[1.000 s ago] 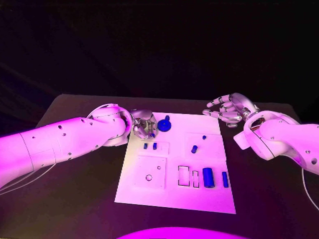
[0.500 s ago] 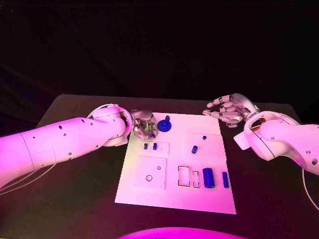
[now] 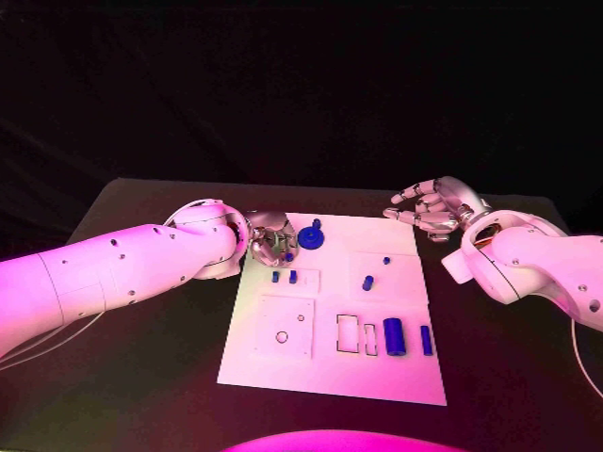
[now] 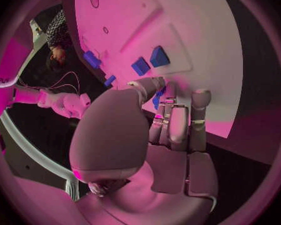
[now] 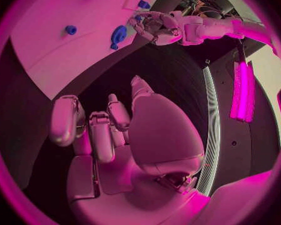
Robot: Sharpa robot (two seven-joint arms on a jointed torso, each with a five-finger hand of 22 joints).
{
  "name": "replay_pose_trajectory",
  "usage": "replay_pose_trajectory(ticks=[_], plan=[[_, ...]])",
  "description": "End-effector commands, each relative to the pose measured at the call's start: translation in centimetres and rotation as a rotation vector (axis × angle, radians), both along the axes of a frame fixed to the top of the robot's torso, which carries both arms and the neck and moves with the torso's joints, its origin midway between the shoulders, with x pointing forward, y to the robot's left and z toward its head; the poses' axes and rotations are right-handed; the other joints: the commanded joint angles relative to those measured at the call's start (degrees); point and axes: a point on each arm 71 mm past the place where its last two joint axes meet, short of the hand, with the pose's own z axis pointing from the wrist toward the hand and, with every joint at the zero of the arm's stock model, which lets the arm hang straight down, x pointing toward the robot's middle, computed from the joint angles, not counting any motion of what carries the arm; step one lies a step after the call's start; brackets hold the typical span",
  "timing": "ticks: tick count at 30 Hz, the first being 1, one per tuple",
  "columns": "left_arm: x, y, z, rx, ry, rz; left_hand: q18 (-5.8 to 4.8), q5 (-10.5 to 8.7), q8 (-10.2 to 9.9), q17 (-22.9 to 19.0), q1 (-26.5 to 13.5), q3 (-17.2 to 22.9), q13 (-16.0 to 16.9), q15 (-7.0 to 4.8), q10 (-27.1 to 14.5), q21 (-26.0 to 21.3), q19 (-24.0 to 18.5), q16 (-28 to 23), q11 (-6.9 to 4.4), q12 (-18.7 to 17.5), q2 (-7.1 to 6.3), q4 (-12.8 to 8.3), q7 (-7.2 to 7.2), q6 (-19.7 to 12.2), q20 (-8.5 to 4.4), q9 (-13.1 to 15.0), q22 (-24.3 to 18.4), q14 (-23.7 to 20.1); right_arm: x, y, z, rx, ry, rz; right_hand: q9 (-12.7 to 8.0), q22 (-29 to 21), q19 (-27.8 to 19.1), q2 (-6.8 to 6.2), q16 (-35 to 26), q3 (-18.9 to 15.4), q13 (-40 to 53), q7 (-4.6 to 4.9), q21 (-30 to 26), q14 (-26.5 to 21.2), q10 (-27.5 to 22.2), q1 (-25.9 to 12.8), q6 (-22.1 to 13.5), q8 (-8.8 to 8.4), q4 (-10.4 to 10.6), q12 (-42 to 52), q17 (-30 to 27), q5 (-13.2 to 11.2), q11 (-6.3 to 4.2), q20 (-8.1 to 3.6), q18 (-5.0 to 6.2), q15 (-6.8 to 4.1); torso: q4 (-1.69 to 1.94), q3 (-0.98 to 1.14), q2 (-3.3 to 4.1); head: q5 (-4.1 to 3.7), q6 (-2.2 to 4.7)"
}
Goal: Assemble the parts on the task board
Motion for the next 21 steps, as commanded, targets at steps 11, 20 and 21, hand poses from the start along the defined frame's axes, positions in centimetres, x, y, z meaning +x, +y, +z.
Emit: replay_pose_trajectory(ticks=[11,20,21], plan=[[0.0,0.2,-0.1,0.007,0.017,0.009,-0.08,-0.08,-1.2,-0.3,-1.1,-0.4,0.2,0.10,0.4,-0.6,-0.7,0.3,-0.22,-0.5,-0.22,0.6,-0.13,-1.3,-0.12,-0.3,-0.4,-0.6,0.0,0.0,0.0,-0.004,-0.003,0.010,-0.1,-0.1,-0.4,0.67,-0.2,0.3,-0.2,-0.19,-0.2,4.0,-0.2,0.1,-0.2,0.12,0.0,-0.2,7.0,-0.4,0.07,-0.03,0.65,-0.40,0.01,-0.01,-0.01,-0.03,0.14],[0.2,1.4,-0.1,0.018,0.008,0.045,0.02,-0.11,-2.2,-0.8,-1.4,-0.7,0.4,0.11,0.3,-1.0,-1.0,0.2,-0.20,-0.7,-0.55,0.7,-0.23,-2.5,-0.16,-0.7,-1.0,-0.9,0.2,-0.3,-0.2,-0.028,0.017,0.026,-0.4,-6.2,-5.0,-0.02,-3.7,0.4,-16.1,-0.12,-9.4,1.8,-12.3,0.6,-0.8,0.45,0.0,-13.5,-0.2,-0.4,0.08,-0.03,2.41,-0.41,0.00,-0.06,-0.03,-0.18,0.26],[0.3,1.7,-0.1,0.015,0.002,0.053,0.05,-0.09,-2.3,-1.0,-1.4,-0.7,0.4,0.12,0.3,-1.1,-1.1,0.2,-0.18,-0.8,-0.56,0.8,-0.21,-2.7,-0.16,-0.8,-1.1,-1.0,0.2,-0.4,-0.3,-0.034,0.015,0.031,-0.3,-8.2,-6.6,-0.14,-5.1,0.7,-21.5,-0.19,-12.4,0.9,-16.2,1.2,-0.6,0.73,-0.1,-18.3,-2.7,-0.3,0.03,-0.05,2.96,-0.48,0.00,-0.06,-0.04,-0.26,0.29]])
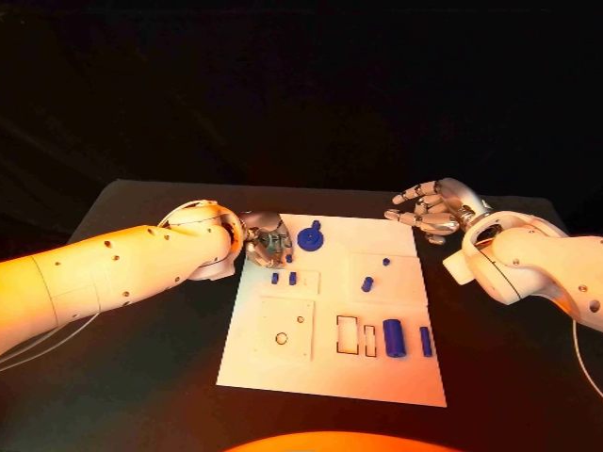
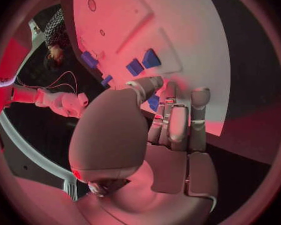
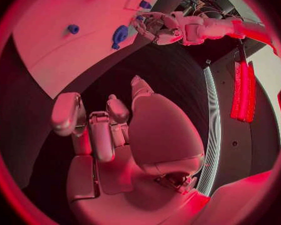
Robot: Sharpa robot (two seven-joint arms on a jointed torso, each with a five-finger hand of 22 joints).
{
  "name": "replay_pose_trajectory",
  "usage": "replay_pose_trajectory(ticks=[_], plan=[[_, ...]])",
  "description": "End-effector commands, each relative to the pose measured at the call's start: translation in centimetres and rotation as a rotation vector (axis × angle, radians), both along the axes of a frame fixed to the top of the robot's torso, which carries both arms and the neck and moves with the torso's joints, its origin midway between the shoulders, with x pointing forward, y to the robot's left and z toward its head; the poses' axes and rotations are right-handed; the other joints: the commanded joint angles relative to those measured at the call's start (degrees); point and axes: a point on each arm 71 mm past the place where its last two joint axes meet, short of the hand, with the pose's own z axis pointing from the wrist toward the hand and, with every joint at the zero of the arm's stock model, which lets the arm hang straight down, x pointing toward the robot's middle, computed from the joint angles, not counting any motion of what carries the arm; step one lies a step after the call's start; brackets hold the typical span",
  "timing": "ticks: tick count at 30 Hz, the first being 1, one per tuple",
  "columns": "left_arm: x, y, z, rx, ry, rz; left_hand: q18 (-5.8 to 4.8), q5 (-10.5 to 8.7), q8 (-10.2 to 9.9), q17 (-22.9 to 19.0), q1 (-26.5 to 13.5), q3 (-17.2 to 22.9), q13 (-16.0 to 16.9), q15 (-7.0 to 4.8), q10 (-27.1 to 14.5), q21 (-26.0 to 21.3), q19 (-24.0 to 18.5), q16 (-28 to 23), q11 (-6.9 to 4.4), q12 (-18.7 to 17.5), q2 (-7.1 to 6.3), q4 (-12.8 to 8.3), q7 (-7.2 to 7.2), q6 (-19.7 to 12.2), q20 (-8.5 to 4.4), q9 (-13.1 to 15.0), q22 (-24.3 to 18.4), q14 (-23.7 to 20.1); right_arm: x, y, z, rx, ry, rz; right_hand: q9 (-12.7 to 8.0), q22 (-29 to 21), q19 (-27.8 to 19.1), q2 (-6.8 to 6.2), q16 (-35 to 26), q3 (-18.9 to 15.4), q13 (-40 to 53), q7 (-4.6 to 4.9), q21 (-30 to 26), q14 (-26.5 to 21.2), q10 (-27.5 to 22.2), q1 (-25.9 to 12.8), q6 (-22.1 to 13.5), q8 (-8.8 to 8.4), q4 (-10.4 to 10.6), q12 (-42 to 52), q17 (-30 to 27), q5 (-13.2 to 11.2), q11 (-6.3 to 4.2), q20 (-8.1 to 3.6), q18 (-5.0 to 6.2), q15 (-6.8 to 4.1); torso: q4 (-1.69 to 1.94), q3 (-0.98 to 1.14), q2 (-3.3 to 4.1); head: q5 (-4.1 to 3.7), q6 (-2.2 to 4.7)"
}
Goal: Assemble the parts on the task board
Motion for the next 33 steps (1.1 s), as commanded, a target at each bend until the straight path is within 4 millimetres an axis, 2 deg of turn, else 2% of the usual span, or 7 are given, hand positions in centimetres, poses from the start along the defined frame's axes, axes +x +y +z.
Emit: replay_pose_trajectory(ticks=[1,7,9,14,18,23,33], plan=[[0.2,0.8,0.0,-0.002,-0.008,0.028,0.08,-0.09,-0.3,-0.3,-0.3,-0.2,0.1,0.11,0.0,-0.4,-0.5,0.1,0.05,-0.3,-0.09,0.3,-0.11,-0.6,-0.02,-0.1,-0.3,-0.6,0.1,0.0,-0.1,-0.032,0.005,0.044,0.0,-5.6,-4.1,-0.50,-3.7,1.2,-11.6,0.00,-8.5,-0.1,-7.9,2.4,0.4,0.94,-0.1,-10.6,-5.2,-0.3,-0.38,-0.10,1.76,-0.56,-0.01,-0.06,-0.02,-0.25,0.08],[0.8,2.4,0.6,-0.076,-0.065,0.081,0.59,0.00,-0.3,-3.5,0.0,0.2,-0.2,0.72,-2.0,-2.2,-2.3,-0.9,0.89,-1.6,0.23,0.3,0.54,0.4,0.21,-0.1,-3.0,-2.3,0.2,-0.3,-0.3,-0.105,-0.010,0.130,-0.5,-8.3,-4.9,-2.28,-6.7,7.7,-25.0,0.18,-13.1,-1.2,-10.8,9.8,2.8,1.34,-0.1,-26.7,-9.6,-0.1,-0.22,-0.38,2.24,-0.58,0.04,0.00,-0.04,-0.38,0.24],[0.9,3.0,0.9,-0.129,-0.068,0.106,1.62,0.06,0.1,-10.7,0.1,0.7,-0.7,1.38,-3.7,-6.0,-6.5,-3.9,1.72,-3.0,0.22,0.4,1.06,1.6,0.68,0.0,-8.4,-6.4,0.1,-0.3,-0.3,-0.145,-0.019,0.170,-0.9,-7.7,-4.3,-4.46,-6.8,12.1,-31.7,0.31,-12.6,-1.0,-9.0,11.2,4.6,1.08,-0.1,-33.9,-9.5,-0.1,0.08,-0.22,2.08,-0.42,-0.05,-0.04,0.01,-0.58,0.30],[1.1,4.6,1.8,-0.342,-0.033,0.181,1.83,0.04,1.0,-12.6,1.5,1.6,-0.4,1.37,-2.1,-6.5,-6.6,-4.9,1.79,-2.1,1.16,-0.8,1.64,3.6,0.77,0.3,-9.0,-7.2,-0.1,0.0,-0.6,-0.286,-0.057,0.282,-1.8,-5.1,-2.6,-8.21,-5.5,19.7,-40.1,-0.14,-9.9,0.2,-6.2,11.1,7.2,0.36,-0.7,-42.2,-7.4,-0.3,0.18,-0.26,1.62,-0.32,-0.06,-0.02,0.06,-1.78,0.58],[1.0,5.7,2.5,-0.540,0.024,0.229,1.84,0.03,1.1,-12.0,2.1,1.4,1.0,1.03,-1.1,-6.4,-6.3,-5.0,1.36,0.6,1.72,-1.9,1.45,4.2,0.49,0.2,-9.0,-6.7,-0.5,0.4,-1.0,-0.412,-0.105,0.338,-1.9,-3.1,-1.3,-9.48,-4.2,22.0,-42.9,-0.54,-7.2,1.1,-5.6,10.6,7.8,0.18,-1.4,-44.6,-5.2,-0.4,0.15,-0.54,1.18,-0.23,-0.09,-0.07,0.07,-3.04,0.55],[0.3,6.4,3.3,-0.781,0.118,0.257,1.78,0.15,0.8,-29.3,1.3,1.4,1.0,1.95,-5.5,-9.0,-8.5,-14.8,2.60,0.7,2.64,-2.3,2.34,3.7,1.08,-0.1,-10.3,-17.4,-0.8,0.8,-1.7,-0.556,-0.147,0.364,-1.9,-1.2,0.0,-10.56,-3.7,23.2,-44.7,-0.84,-4.7,1.7,-4.7,9.3,8.4,0.21,-1.6,-45.9,-4.4,-0.5,-0.05,-0.87,0.70,-0.43,0.04,-0.07,0.03,-3.71,0.49],[-0.7,6.4,4.2,-0.953,0.170,0.256,1.81,0.22,0.6,-32.1,1.1,0.9,-0.2,2.49,-6.3,-11.0,-10.2,-19.7,3.28,0.0,2.99,-2.9,2.95,3.4,1.59,-0.4,-11.4,-19.3,-1.1,2.0,-2.7,-0.698,-0.188,0.376,-1.8,-0.7,0.4,-12.03,-3.8,22.6,-45.9,-0.69,-4.3,1.7,-5.1,7.4,9.2,0.63,-1.4,-46.9,-4.6,-0.6,0.32,-0.59,0.58,-0.10,0.16,-0.04,0.00,-3.98,0.32]])
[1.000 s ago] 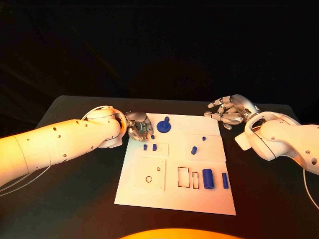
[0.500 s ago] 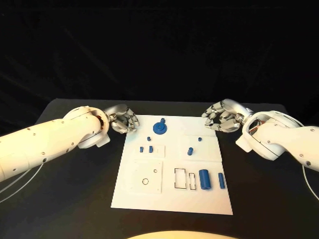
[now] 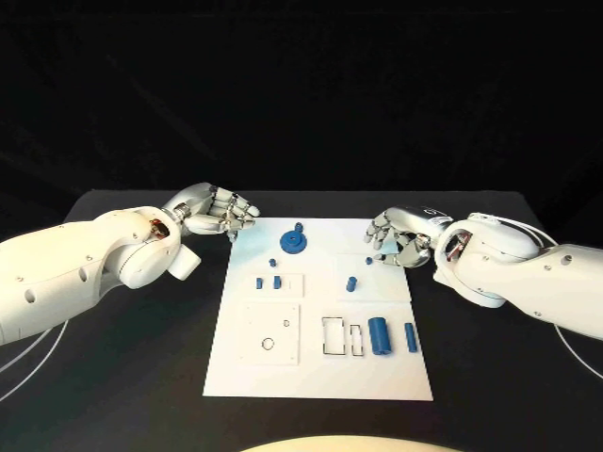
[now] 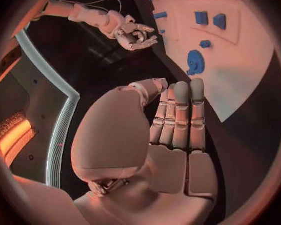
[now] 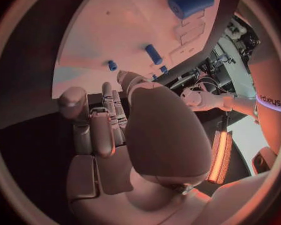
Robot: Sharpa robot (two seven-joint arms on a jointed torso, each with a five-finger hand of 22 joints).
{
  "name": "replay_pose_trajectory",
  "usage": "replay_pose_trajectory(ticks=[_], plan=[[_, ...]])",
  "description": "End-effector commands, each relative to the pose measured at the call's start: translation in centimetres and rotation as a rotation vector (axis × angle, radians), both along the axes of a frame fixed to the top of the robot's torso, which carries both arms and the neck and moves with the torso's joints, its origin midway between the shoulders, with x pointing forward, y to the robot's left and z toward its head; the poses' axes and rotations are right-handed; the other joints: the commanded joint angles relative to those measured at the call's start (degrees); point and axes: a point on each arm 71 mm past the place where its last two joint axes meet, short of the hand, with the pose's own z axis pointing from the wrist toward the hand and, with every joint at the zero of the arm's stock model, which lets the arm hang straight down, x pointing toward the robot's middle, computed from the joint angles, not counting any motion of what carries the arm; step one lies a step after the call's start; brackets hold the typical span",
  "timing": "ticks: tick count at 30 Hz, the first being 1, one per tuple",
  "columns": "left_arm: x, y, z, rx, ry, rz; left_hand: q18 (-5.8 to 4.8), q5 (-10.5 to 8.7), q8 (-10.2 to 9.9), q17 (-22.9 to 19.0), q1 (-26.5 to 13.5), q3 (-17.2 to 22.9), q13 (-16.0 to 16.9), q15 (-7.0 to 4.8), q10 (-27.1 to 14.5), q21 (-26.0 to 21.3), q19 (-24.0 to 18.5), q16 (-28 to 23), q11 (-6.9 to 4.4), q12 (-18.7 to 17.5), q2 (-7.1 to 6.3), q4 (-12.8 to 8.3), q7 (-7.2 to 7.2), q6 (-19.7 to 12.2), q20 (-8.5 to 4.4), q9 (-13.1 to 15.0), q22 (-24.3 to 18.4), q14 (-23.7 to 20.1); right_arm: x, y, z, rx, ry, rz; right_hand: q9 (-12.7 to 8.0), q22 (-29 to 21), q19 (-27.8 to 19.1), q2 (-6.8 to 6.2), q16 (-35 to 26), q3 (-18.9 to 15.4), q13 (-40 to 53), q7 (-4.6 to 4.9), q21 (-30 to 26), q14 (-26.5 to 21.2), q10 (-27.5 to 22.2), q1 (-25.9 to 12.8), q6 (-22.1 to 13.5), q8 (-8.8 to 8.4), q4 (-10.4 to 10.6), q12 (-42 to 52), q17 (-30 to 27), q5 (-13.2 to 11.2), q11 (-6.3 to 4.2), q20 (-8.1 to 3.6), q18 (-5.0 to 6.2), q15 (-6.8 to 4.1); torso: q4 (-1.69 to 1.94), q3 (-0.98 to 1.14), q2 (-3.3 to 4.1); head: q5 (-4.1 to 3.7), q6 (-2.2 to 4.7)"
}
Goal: Assemble the parts on the task board
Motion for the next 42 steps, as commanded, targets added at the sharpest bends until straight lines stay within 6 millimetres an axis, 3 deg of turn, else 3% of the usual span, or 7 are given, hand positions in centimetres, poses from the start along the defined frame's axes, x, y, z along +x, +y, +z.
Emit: replay_pose_trajectory(ticks=[1,5,13,20,30,42], plan=[[-0.2,-0.3,0.7,-0.176,0.012,0.007,0.84,0.22,-0.3,-0.1,0.1,-0.1,-0.1,0.03,-0.4,-0.3,-0.3,-0.5,0.09,-0.4,0.54,-0.1,0.46,0.2,0.07,-0.1,-0.1,-0.5,-0.1,0.3,-0.4,-0.130,-0.043,0.016,0.1,0.1,0.3,-0.10,0.0,-0.1,-0.1,-0.13,0.1,2.0,-0.3,-0.3,0.4,0.33,0.0,-0.2,0.1,-0.3,0.25,-0.09,-0.78,0.21,0.15,0.07,-0.04,-0.22,-0.06],[-0.3,-0.1,0.8,-0.199,0.010,0.017,0.84,0.20,-0.3,-0.1,0.1,-0.2,-0.1,0.04,-0.3,-0.3,-0.3,-0.6,0.09,-0.3,0.56,-0.2,0.47,0.2,0.08,-0.1,-0.1,-0.5,-0.2,0.6,-0.7,-0.151,-0.044,0.021,0.1,0.3,0.4,-0.08,0.1,-0.1,-0.3,-0.27,0.4,2.0,-0.3,-0.3,0.5,0.36,-0.1,-0.3,0.4,-0.3,0.13,-0.11,-0.81,0.18,-0.04,0.04,0.00,-0.14,-0.08],[-0.4,0.1,1.0,-0.231,0.007,0.038,0.84,0.19,-0.2,-0.2,0.1,-0.2,-0.1,0.04,-0.3,-0.4,-0.3,-0.7,0.10,-0.3,0.57,-0.2,0.48,0.3,0.09,-0.1,-0.1,-0.5,-0.3,1.1,-1.1,-0.169,-0.042,0.028,0.1,0.7,0.7,0.11,0.3,0.1,-0.5,-0.42,0.9,2.2,-0.1,-0.3,0.8,0.43,-0.2,-0.4,0.7,-0.3,-0.01,-0.17,-0.89,0.06,0.00,0.11,0.01,-0.23,-0.07],[-0.4,0.0,1.0,-0.243,0.008,0.043,0.83,0.19,-0.4,-0.4,-0.2,-0.4,-0.3,0.13,-0.4,-0.6,-0.4,-1.0,0.22,-0.4,0.57,-0.1,0.63,0.0,0.16,-0.2,-0.3,-0.5,-0.4,1.6,-1.7,-0.175,-0.025,0.035,0.4,1.8,1.5,1.60,0.6,3.5,-1.6,-0.87,2.3,2.4,3.1,0.8,2.9,1.17,-1.3,-0.3,1.1,-0.1,-0.57,-0.60,-1.11,-0.50,0.05,0.12,0.01,-0.16,-0.24],[-0.4,-0.1,0.9,-0.244,0.016,0.039,0.82,0.17,-0.5,-0.5,-0.4,-0.5,-0.5,0.21,-0.6,-0.8,-0.4,-1.2,0.32,-0.6,0.62,0.0,0.75,-0.2,0.24,-0.2,-0.4,-0.4,-0.4,1.8,-2.2,-0.174,-0.014,0.038,0.8,3.1,2.0,1.79,0.9,6.7,-2.3,-1.31,3.7,2.5,5.9,0.0,4.7,1.83,-3.0,-0.9,1.5,-0.2,-1.21,-1.09,-1.38,-1.03,0.00,0.15,0.01,-0.02,-0.28],[-0.4,-0.2,0.9,-0.244,0.020,0.033,0.80,0.14,-0.7,-0.7,-0.6,-0.7,-0.7,0.39,-0.9,-1.2,-0.6,-1.7,0.51,-0.7,0.59,0.1,0.93,-0.6,0.39,-0.4,-0.7,-0.7,-0.2,2.1,-2.6,-0.172,-0.014,0.032,0.9,3.5,2.2,1.81,1.0,7.4,-2.6,-1.30,4.1,2.6,6.2,-0.7,4.8,1.83,-3.5,-1.3,1.7,-0.3,-1.21,-1.16,-1.47,-1.05,-0.05,0.10,0.04,-0.06,-0.60]])
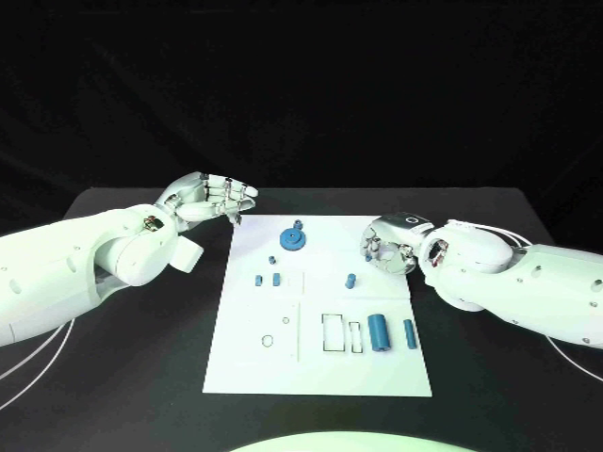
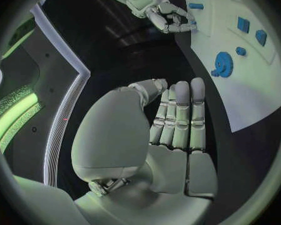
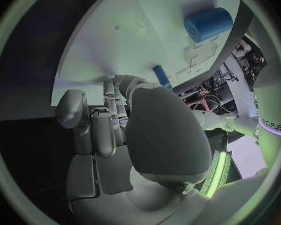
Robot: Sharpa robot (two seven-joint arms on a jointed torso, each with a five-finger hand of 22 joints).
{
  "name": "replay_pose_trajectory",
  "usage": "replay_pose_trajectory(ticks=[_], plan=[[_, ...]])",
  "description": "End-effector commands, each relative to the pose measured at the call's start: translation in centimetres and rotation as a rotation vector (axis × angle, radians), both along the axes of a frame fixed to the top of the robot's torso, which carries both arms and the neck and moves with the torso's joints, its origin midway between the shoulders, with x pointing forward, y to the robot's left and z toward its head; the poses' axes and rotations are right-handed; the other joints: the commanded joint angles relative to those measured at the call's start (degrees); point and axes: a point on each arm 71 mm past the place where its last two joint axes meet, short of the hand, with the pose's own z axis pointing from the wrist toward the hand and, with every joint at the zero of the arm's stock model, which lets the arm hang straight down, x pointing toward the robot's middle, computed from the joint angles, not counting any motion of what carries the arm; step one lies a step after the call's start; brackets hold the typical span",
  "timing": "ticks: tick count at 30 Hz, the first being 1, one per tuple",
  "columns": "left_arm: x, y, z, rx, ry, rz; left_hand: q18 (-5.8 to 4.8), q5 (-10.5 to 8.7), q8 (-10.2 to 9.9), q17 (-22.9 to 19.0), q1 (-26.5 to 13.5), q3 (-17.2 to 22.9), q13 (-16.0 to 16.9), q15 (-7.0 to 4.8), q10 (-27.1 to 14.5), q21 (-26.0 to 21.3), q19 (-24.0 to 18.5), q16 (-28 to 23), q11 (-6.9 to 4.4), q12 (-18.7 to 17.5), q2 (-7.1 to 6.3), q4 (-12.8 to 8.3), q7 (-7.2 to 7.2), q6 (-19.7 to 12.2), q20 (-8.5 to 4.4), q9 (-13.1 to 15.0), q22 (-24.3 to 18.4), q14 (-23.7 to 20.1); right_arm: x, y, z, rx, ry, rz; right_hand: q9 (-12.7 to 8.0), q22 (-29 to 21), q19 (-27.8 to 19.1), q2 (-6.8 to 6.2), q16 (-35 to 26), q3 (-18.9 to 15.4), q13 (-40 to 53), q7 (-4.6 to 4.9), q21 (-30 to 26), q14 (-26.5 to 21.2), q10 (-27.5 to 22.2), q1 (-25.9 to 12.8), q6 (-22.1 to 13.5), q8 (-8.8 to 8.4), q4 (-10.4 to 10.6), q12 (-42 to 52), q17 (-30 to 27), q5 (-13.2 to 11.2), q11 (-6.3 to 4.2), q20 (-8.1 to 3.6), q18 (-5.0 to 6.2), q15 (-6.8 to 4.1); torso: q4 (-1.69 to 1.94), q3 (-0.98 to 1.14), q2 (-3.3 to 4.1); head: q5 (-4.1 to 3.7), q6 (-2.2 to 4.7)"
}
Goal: Assemble the parts on the task board
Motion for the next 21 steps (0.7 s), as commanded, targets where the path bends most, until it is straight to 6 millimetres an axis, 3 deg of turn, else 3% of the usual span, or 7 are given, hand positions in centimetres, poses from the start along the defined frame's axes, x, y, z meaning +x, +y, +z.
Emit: replay_pose_trajectory(ticks=[1,21], plan=[[-0.03,-0.29,0.18,-0.018,-0.006,-0.010,0.83,0.13,-0.2,-0.1,-0.4,-0.4,-0.1,0.00,-0.4,-0.4,-0.3,-0.4,-0.09,-0.2,0.36,0.1,0.14,-0.2,0.00,-0.1,-0.1,-0.3,-0.16,0.21,-0.45,-0.017,0.007,0.006,0.1,0.0,0.3,-0.06,0.2,0.3,-0.3,0.04,0.2,2.3,0.3,-0.8,0.2,0.26,0.0,-0.4,0.0,-0.3,-0.13,-0.15,-0.54,-0.32,-0.01,-0.01,-0.01,0.04,-0.15],[-0.08,-0.32,0.16,-0.017,-0.002,-0.016,0.85,0.12,-0.3,-0.2,-0.3,-0.5,-0.2,0.05,-0.5,-0.6,-0.4,-0.7,-0.03,-0.3,0.34,0.0,0.19,-0.4,0.06,-0.1,-0.2,-0.5,-0.52,1.09,-0.58,-0.022,0.013,0.014,0.4,-0.4,-0.5,-1.37,0.2,1.0,-1.2,0.39,-1.3,2.2,-1.1,-3.6,0.2,0.27,-0.8,-2.3,0.0,-0.4,0.45,0.36,-0.35,0.07,0.01,-0.01,-0.05,-0.03,-0.27]])
